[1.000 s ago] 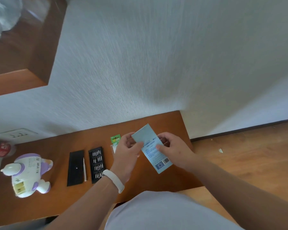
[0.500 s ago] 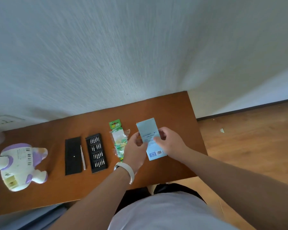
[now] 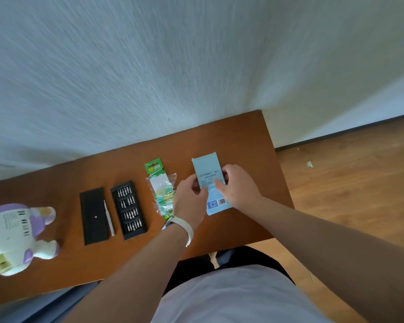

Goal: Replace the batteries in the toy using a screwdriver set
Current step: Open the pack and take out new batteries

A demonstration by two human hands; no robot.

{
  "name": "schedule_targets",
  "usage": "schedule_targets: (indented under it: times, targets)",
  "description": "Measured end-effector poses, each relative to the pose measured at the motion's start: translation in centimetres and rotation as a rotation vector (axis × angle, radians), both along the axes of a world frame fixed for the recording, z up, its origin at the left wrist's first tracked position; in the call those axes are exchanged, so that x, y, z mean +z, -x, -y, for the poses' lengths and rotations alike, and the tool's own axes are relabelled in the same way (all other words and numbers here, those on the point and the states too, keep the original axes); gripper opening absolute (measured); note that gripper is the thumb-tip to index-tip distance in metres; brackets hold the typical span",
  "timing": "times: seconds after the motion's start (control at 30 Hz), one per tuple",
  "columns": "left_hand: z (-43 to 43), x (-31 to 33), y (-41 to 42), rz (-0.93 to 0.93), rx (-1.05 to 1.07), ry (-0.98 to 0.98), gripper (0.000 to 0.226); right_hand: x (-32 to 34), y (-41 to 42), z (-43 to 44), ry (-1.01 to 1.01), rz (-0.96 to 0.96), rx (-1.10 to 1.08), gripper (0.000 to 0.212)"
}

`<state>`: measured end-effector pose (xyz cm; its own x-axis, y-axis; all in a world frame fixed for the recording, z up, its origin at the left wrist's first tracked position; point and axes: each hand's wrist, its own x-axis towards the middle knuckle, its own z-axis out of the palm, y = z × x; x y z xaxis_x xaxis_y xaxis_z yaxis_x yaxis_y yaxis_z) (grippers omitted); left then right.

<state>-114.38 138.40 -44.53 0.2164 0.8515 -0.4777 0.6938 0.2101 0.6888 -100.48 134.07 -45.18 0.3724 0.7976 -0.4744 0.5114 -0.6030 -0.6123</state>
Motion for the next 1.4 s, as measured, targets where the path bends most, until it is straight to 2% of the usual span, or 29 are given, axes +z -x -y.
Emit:
schedule_targets:
  times: [0.13,0.23,0.4,0.53,0.67,0.77,0.87,1.0,1.17,1.27,1.4]
  targets:
    - [0.3,0.8,0.7,0.056,0.046,0.016,0.027,0.4,-0.3,0.2,-0.016,-0.007,0.004,0.023]
    - [0.5,1.9,2.1,-0.017,0.085,-0.080,0.029,1.0,0.0,0.9,-0.096,0.073,0.024,0.023]
    - [0.6,3.6,5.8,-0.181,0.155,-0.238,0.038,1.8,1.9,1.3,-0.268,0.240,0.218,0.032]
    - [-0.3,3.6,7.6,-0.336,0.170,-0.124,0.062,2.0,3.5,0.0,-0.395,0.284,0.369,0.021]
    - [-0.8,2.6,7.8,-0.453,0.107,-0.066,0.084,1.6,5.4,-1.2,-0.411,0.284,0.434,0.018]
    - [-1.0,1.7,7.0,-0.518,0.081,-0.055,0.087,1.0,6.0,-2.2,-0.387,0.297,0.494,0.020]
    - [-1.0,1.2,6.4,-0.553,0.085,-0.054,0.081,0.7,6.3,-3.3,-0.340,0.279,0.536,0.024]
    - [-0.9,0.9,6.8,-0.502,0.117,-0.061,0.072,0.8,6.6,-4.7,-0.276,0.294,0.631,0.027]
    - [-0.7,0.6,8.0,-0.357,0.140,-0.059,0.069,1.4,7.0,-5.5,-0.211,0.193,0.678,0.033]
    - [-0.7,0.4,8.6,-0.237,0.174,-0.022,0.069,1.3,7.3,-5.2,-0.231,0.060,0.521,0.027]
    - [-0.3,0.5,9.0,-0.129,0.222,0.001,0.077,1.0,7.6,-5.0,-0.212,-0.046,0.324,0.037]
